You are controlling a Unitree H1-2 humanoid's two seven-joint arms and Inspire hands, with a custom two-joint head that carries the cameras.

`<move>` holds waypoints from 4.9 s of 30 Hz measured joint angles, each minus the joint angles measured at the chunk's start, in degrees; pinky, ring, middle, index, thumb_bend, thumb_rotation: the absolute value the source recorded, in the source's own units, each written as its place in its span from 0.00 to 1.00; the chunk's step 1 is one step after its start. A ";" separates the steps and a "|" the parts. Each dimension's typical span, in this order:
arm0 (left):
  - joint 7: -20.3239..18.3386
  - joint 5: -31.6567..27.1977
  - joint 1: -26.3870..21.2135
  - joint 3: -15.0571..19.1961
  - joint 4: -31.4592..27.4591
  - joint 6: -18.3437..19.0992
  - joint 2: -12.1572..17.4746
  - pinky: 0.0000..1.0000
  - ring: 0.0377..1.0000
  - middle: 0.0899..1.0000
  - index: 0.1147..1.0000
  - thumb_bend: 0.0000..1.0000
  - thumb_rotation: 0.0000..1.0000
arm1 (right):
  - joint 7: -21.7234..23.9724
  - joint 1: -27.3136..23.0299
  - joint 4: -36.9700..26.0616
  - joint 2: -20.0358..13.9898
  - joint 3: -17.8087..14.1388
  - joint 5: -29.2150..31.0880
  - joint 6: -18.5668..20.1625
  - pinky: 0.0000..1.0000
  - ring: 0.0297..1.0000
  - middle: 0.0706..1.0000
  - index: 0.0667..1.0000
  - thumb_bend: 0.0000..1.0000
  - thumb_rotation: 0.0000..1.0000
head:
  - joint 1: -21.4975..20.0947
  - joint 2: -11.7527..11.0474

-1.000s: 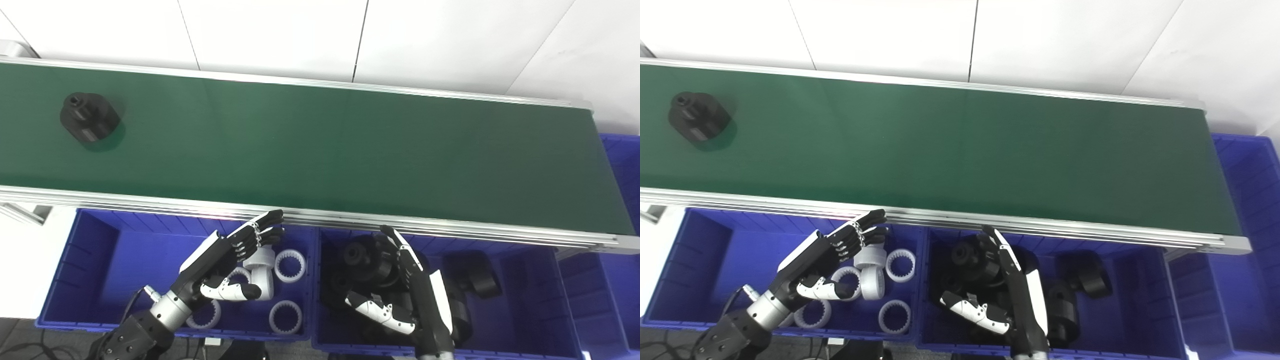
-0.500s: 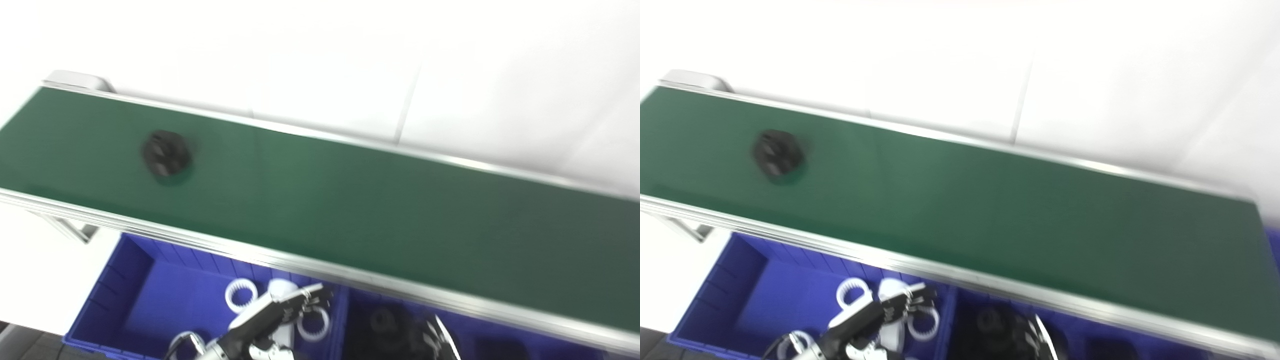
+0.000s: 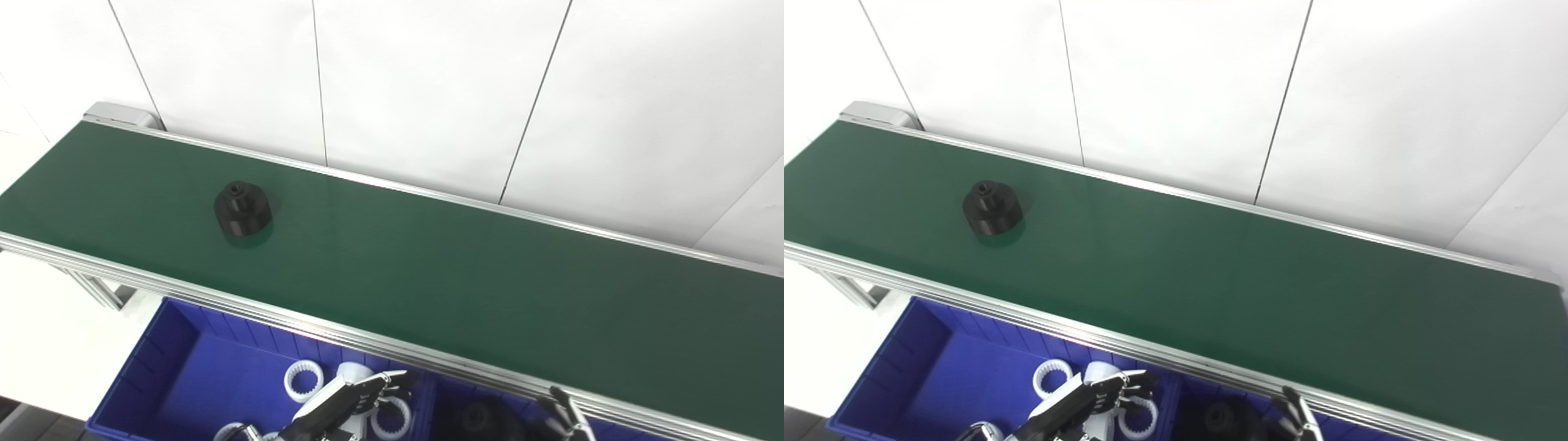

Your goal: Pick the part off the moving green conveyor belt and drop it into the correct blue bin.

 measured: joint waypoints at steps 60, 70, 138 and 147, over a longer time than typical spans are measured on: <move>-10.52 -8.07 2.90 11.21 -1.86 0.00 -0.15 0.74 0.82 0.86 0.87 0.78 0.77 | 23.26 -47.37 0.99 10.27 0.54 -21.52 37.01 0.74 0.83 0.86 0.93 0.85 0.50 | -25.58 3.78; -10.92 -6.71 3.35 11.03 -3.19 0.00 -0.16 0.81 0.84 0.85 0.85 0.92 0.79 | 27.20 -55.58 8.57 10.73 3.74 -22.62 40.65 0.71 0.83 0.89 0.95 0.87 0.51 | -25.05 3.69; -14.03 -5.55 5.21 10.98 -7.42 -0.02 -1.81 0.82 0.86 0.88 0.87 0.92 0.67 | 23.37 -58.24 18.33 7.37 17.20 -34.55 41.86 0.29 0.37 0.46 0.49 0.51 0.00 | -23.38 7.12; -13.39 -5.62 5.47 9.08 -9.12 -0.02 -1.24 0.77 0.86 0.90 0.89 0.94 0.67 | 33.11 -43.35 -13.69 1.60 11.26 -40.18 47.60 0.34 0.37 0.47 0.49 0.51 0.00 | -24.17 11.68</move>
